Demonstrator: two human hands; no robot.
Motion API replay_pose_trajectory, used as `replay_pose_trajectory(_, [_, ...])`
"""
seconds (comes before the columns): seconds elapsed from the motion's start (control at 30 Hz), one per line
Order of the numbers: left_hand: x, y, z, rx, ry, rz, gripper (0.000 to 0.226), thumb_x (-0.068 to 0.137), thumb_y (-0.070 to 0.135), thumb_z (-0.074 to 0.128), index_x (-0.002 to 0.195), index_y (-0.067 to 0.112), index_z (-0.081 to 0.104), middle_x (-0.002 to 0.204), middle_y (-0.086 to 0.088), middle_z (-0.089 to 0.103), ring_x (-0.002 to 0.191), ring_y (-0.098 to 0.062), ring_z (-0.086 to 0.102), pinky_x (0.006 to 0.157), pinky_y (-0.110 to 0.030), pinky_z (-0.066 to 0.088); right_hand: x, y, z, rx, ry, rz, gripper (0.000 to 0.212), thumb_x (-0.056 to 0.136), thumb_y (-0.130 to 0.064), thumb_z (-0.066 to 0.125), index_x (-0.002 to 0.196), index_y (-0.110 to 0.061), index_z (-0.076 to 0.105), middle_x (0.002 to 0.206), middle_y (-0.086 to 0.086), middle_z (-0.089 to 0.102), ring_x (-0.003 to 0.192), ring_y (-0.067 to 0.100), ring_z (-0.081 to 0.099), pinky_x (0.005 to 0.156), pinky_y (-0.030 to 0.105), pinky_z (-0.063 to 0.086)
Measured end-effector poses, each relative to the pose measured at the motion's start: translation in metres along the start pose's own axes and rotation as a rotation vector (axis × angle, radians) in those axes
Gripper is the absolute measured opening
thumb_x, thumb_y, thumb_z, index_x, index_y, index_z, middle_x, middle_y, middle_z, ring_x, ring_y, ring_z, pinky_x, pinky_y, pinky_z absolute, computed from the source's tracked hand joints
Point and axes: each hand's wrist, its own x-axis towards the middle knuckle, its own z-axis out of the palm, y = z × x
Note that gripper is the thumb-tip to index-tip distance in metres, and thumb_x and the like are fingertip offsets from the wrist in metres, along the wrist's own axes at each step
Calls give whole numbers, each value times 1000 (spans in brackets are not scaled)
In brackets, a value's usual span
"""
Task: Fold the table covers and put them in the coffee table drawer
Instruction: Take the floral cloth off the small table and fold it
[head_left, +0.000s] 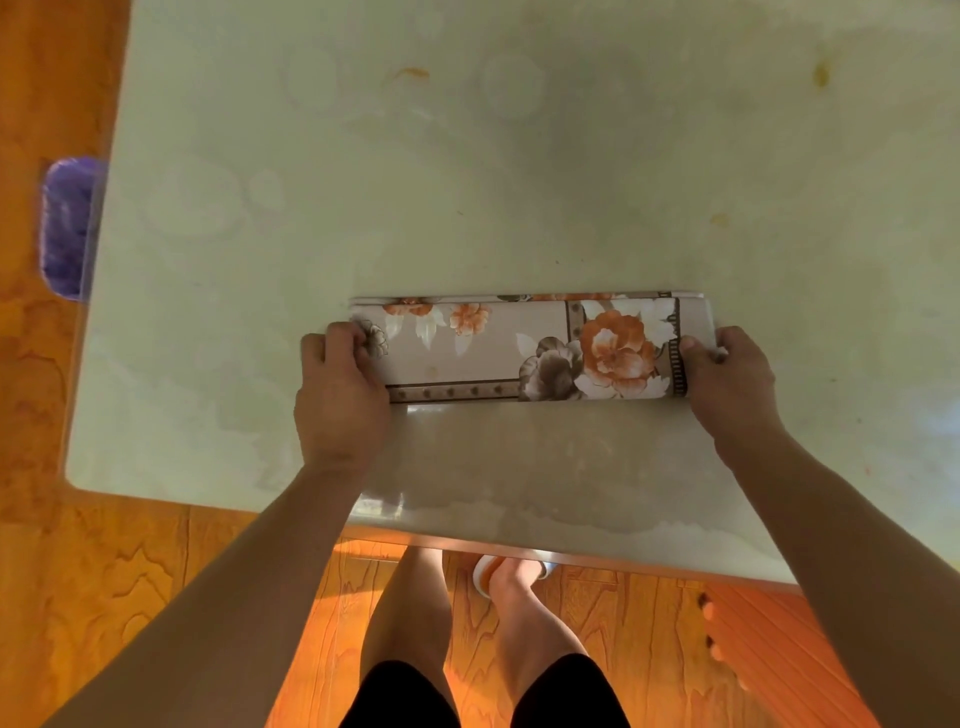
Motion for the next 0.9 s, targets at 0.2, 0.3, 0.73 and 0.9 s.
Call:
replay_pose_trajectory(0.2, [-2, 17, 10, 278, 122, 239, 32, 102, 26, 50, 128, 8, 52, 137, -25, 46, 122, -43, 47, 96, -54, 41, -4, -7, 5, -75, 32, 5, 13, 102, -34, 50, 100, -21, 51, 77, -9, 56, 84, 30, 57, 70, 35, 41])
replay_pose_trajectory(0.3, [2, 24, 19, 407, -22, 559, 48, 106, 39, 39, 147, 14, 45, 150, -20, 42, 142, -41, 34, 118, -53, 22, -7, -7, 10, -48, 61, 19, 14, 102, -34, 48, 101, -19, 50, 78, -9, 55, 85, 29, 57, 73, 40, 46])
replay_pose_trajectory(0.73, [71, 41, 26, 262, -44, 917, 24, 102, 23, 55, 85, 7, 61, 88, -12, 57, 78, -32, 51, 69, -43, 36, -6, -19, 14, -38, 68, 178, 23, 105, -35, 39, 110, -14, 48, 97, 4, 55, 94, 30, 52, 84, 43, 45])
replay_pose_trajectory(0.9, [66, 46, 32, 305, -108, 859, 27, 99, 32, 58, 85, 9, 57, 87, -11, 55, 83, -32, 51, 73, -43, 40, -7, -21, 17, -32, 96, 201, 17, 104, -36, 41, 106, -20, 48, 96, 2, 56, 92, 28, 52, 82, 39, 43])
